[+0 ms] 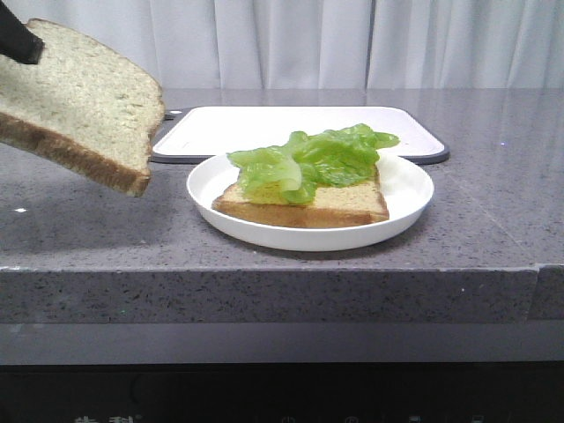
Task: Left arm grabs bread, right arm adds lettuce
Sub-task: 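Raise the right gripper away from the plate, then lower the held bread slice with the left gripper onto the lettuce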
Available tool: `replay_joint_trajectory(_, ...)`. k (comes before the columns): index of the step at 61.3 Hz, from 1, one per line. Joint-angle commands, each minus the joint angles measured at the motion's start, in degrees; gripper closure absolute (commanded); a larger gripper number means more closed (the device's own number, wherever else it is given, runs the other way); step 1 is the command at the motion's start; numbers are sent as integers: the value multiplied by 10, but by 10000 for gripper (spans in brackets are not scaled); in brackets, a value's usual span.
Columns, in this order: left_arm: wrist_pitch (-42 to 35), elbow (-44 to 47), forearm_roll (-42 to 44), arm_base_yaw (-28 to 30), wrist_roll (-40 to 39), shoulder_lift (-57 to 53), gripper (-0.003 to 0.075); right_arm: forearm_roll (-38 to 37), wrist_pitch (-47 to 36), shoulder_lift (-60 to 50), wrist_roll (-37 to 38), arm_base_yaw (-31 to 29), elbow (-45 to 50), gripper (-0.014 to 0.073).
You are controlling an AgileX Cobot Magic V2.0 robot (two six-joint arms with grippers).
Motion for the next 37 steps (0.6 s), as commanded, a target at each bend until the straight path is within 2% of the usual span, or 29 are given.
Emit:
replay_joint_trajectory(1,-17,-15,-32,1,2,-16,739,-1,-50,-31,-1,-3,9,644)
replay_joint_trajectory(10,-26,-15,-50,1,2,-16,739,-1,-51,-45,-1,-3,21,644)
replay_joint_trajectory(16,-22,-22,-98,0,2,-15,739,-1,-60,-45,-1,-3,21,644)
replay_joint_trajectory(28,49,-78,-238,-22,68,17,739,-1,-58,-45,-1,-3,21,644)
replay_joint_trajectory(37,85,-134,-270,-54,72,70,739,-1,-56,-45,-1,-3,21,644)
